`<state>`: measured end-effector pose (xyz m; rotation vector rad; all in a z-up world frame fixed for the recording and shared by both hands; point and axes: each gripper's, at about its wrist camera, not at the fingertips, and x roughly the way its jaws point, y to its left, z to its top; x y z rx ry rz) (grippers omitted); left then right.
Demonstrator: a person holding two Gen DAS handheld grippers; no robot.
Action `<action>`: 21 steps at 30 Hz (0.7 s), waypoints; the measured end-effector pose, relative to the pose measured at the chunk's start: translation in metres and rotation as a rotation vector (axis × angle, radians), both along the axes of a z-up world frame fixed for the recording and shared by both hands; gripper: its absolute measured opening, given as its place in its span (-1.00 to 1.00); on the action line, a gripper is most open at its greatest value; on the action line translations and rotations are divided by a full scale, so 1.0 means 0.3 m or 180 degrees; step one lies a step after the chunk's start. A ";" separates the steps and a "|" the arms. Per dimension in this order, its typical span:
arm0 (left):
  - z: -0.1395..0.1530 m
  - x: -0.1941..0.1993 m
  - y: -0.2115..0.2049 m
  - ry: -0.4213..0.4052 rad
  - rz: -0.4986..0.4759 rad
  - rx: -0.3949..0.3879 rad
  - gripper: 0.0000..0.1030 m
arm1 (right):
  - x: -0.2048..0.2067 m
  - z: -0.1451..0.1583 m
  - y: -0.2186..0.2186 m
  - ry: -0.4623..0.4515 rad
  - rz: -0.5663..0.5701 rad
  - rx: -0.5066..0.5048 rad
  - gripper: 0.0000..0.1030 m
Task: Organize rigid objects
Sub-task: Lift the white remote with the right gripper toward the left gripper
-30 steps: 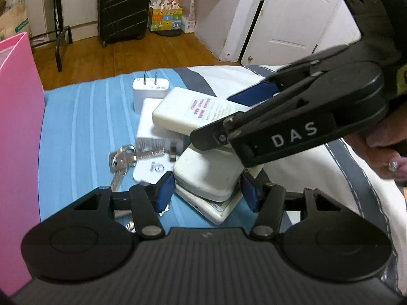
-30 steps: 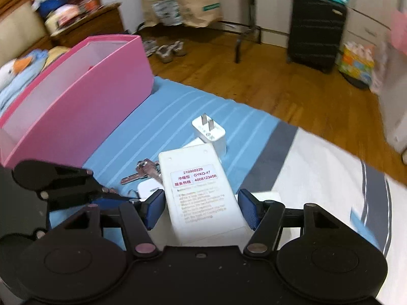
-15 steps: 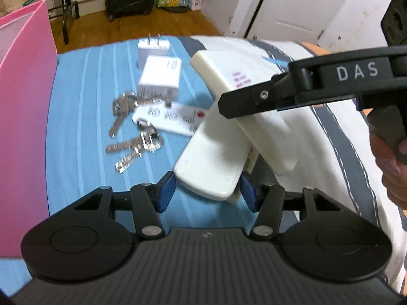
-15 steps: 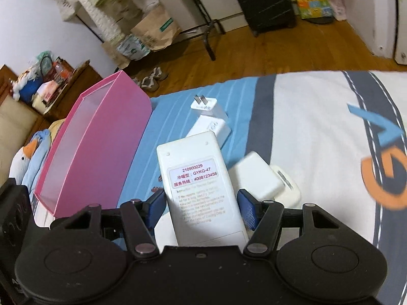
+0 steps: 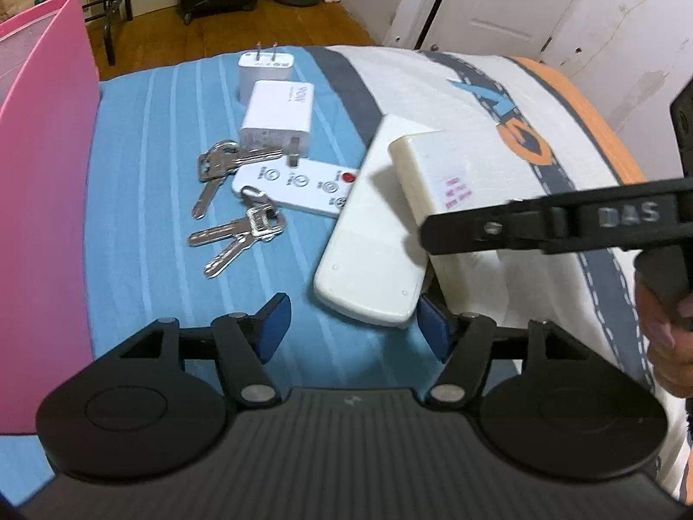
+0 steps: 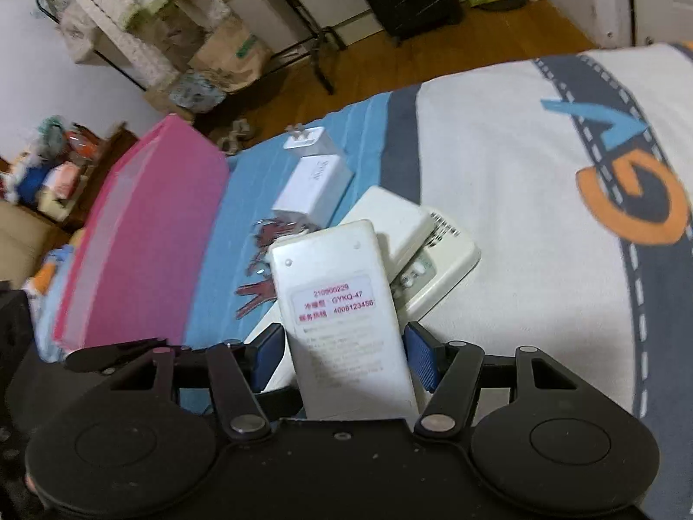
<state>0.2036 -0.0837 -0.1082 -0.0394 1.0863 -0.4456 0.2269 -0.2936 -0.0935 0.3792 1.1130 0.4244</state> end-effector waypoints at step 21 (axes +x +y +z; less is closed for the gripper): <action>0.067 0.017 -0.047 -0.0091 0.0250 -0.0561 -0.12 | -0.114 -0.056 -0.034 -0.0514 0.0455 0.0028 0.19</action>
